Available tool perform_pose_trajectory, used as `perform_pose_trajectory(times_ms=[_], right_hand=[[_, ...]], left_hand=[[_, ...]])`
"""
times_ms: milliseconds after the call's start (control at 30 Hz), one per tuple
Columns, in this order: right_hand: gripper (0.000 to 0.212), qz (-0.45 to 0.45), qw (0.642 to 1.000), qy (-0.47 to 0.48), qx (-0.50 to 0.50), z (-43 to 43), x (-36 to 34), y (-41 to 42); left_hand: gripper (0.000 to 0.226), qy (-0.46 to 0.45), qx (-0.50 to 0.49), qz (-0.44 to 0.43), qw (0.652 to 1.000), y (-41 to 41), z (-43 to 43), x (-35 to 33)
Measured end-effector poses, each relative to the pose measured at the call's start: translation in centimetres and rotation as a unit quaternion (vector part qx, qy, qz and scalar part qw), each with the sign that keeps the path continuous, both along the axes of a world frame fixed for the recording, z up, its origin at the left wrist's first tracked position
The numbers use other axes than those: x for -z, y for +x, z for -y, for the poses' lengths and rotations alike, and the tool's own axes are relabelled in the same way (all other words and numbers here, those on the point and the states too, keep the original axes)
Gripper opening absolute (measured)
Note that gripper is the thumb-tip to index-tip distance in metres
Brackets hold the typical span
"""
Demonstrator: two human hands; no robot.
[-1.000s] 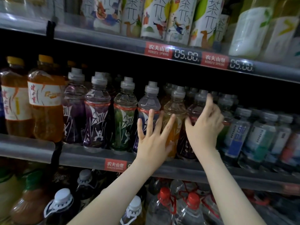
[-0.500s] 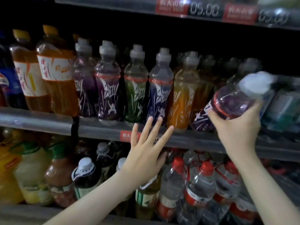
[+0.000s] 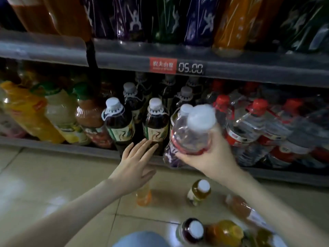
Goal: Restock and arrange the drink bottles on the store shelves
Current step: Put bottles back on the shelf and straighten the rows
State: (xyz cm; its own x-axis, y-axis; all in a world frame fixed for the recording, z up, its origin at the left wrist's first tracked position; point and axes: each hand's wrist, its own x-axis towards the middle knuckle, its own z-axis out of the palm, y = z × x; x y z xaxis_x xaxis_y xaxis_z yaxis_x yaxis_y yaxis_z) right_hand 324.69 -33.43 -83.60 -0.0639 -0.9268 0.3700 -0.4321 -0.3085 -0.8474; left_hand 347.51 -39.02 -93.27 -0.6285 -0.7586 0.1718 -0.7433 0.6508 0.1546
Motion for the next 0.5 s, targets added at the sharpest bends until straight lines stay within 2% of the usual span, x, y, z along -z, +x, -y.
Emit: perform_pose_trajectory(times_ms=[67,133,267,367,500], right_hand=[[0.08,-0.012,0.994,0.089,-0.07,0.1,3.7,2.0],[0.081,0.012,0.989,0.124,-0.074,0.6,6.7,2.1],[0.078,-0.023,0.974,0.208,-0.085,1.8,11.8,3.1],[0.073,-0.067,0.959,0.251,-0.113,2.4,15.7,3.3],[0.075,-0.137,0.932,0.298,-0.157,2.6,20.2,3.0]], left_hand=[[0.083,0.053,-0.02,0.035,0.998,0.8,-0.3,1.1],[0.085,0.135,-0.047,0.086,0.986,1.4,-0.7,2.3],[0.069,0.273,-0.109,0.146,0.945,1.9,-1.2,4.8],[0.057,0.295,-0.114,0.164,0.935,1.8,-1.1,5.5],[0.048,0.285,-0.108,0.129,0.944,1.9,-1.2,5.1]])
